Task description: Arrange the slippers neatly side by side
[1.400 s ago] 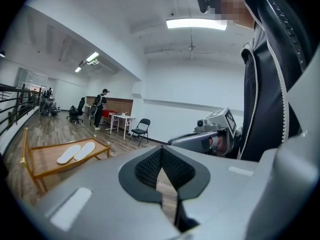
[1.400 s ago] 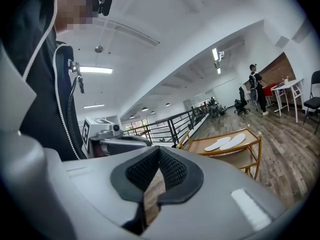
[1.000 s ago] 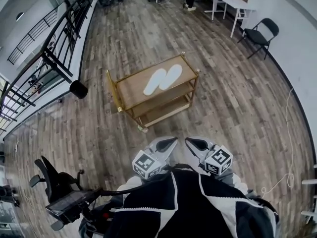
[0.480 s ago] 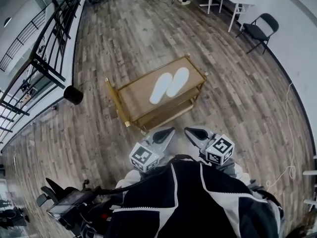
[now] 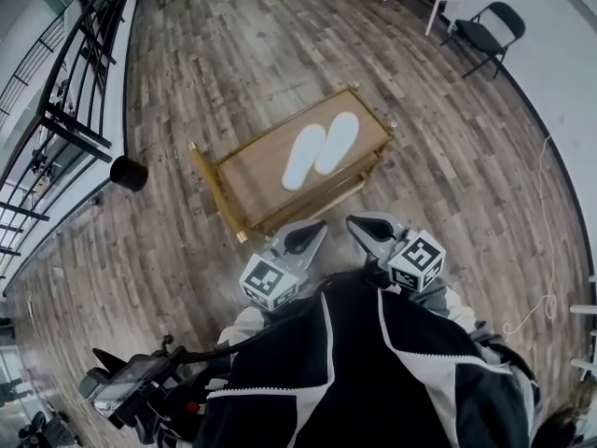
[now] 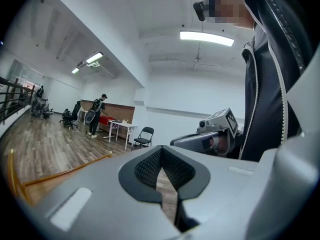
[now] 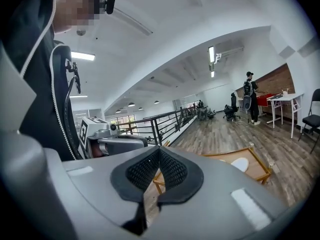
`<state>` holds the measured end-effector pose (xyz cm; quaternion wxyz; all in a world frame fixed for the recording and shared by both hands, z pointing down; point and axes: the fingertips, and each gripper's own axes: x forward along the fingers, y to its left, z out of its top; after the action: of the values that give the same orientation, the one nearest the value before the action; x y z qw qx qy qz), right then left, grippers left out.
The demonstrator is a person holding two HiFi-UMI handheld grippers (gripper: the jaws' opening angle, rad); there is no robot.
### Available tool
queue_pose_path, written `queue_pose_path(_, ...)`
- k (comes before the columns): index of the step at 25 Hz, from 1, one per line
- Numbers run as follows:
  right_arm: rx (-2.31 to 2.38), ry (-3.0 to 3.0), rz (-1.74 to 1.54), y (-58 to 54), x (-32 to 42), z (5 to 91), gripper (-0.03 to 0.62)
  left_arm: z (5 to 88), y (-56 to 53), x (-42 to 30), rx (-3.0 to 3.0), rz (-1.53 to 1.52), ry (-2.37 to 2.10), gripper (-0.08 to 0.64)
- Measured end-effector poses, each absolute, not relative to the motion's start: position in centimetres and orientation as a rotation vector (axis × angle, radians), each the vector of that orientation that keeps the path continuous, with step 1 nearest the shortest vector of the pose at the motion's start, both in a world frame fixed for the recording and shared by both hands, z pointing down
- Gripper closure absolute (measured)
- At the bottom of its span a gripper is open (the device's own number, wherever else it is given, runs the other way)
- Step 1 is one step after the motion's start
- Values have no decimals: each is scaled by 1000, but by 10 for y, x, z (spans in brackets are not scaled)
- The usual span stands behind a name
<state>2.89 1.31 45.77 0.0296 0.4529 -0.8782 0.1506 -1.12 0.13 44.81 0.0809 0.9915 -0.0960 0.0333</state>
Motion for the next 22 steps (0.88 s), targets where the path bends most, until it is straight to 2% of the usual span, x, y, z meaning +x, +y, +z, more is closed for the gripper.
queue_pose_path(8,1239,-2796,486,-57,58,484,586,474,-61,21,2933,166,-430,545)
queue_pose_path(15,1033,-2870,451,-126,98,456,586,449,-131,62,2880,150,-633,545)
queue_pose_path(22,919,-2891,444,-172,165,467,587,463,-177,123,2825,118,-765,545)
